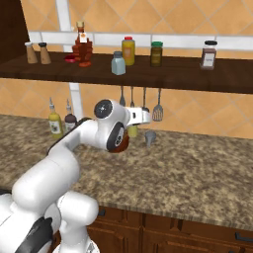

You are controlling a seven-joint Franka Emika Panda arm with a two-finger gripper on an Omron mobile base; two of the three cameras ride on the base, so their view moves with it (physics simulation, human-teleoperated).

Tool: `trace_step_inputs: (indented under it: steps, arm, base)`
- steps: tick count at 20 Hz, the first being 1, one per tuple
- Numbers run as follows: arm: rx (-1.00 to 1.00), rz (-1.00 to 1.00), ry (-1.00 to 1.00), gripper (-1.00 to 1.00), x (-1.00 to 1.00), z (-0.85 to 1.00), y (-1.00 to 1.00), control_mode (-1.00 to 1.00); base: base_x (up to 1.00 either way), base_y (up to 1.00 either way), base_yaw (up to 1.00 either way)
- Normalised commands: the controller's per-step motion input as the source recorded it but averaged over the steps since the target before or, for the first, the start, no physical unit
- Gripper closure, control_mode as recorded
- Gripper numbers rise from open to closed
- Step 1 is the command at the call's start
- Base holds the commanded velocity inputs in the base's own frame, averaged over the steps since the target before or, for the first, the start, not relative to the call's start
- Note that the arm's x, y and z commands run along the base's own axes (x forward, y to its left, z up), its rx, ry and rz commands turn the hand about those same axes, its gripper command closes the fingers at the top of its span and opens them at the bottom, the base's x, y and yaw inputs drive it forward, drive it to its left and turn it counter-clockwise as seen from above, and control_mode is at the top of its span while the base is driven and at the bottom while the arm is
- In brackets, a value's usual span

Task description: Put the shaker and condiment bottle from the counter next to their counterparts in the cabinet.

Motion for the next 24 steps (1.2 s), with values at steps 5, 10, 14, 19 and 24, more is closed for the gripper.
trace_step_inputs:
  steps: [5,10,14,19,24]
  arm:
    - [-0.11,-0.01,-0.27,1.00,-0.02,0.56,0.00,-1.00]
    - [-0.11,-0.01,-0.26,1.00,-0.12,0.56,0.05,-1.00]
    - [-0.04,0.00,-0.15,1.00,-0.21,0.53,0.16,-1.00]
    - [0.02,0.00,-0.01,1.00,-0.48,0.41,0.18,-1.00]
    - [0.02,0.00,0.00,1.00,-0.72,0.33,0.17,-1.00]
  base:
    - [0.00,0.00,0.00]
    - [0.00,0.00,0.00]
    - [0.00,0.00,0.00]
    - [0.00,0.00,0.00]
    - [0.00,0.00,0.00]
